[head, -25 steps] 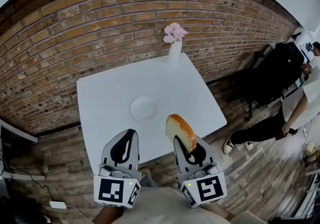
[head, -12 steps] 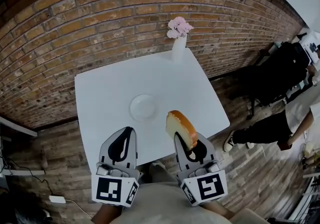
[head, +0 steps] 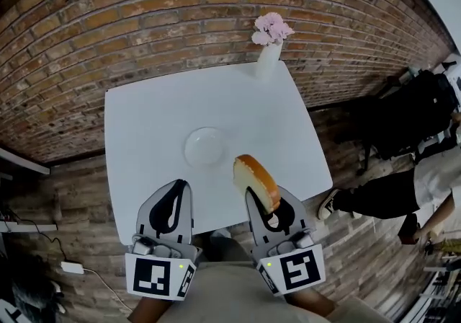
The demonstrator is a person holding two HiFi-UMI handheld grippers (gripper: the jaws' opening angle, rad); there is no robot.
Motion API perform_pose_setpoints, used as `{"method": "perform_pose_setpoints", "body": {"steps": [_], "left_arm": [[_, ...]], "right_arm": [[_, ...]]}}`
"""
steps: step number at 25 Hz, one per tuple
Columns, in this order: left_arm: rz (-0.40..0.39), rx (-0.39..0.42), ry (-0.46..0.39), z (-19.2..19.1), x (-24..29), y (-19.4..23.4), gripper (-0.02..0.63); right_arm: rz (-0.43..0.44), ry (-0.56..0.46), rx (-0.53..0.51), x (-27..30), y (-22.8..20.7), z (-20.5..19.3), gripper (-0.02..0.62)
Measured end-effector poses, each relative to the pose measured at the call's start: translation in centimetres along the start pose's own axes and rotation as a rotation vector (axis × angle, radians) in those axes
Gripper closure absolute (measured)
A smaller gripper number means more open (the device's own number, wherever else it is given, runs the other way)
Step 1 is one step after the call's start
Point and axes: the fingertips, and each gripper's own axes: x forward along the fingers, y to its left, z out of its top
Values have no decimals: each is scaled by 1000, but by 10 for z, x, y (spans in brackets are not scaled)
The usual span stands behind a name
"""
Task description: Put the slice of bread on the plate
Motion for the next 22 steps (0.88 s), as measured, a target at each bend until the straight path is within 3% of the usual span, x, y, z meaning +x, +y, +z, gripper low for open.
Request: {"method": "perform_pose_setpoints", "body": {"steps": [14, 22], "left_arm": [[63, -6, 85, -50, 29, 28, 580], [58, 26, 98, -60, 43, 38, 580]], "right_arm": [[154, 15, -43, 77, 8, -32, 500], [173, 13, -27, 107, 8, -49, 500]]}}
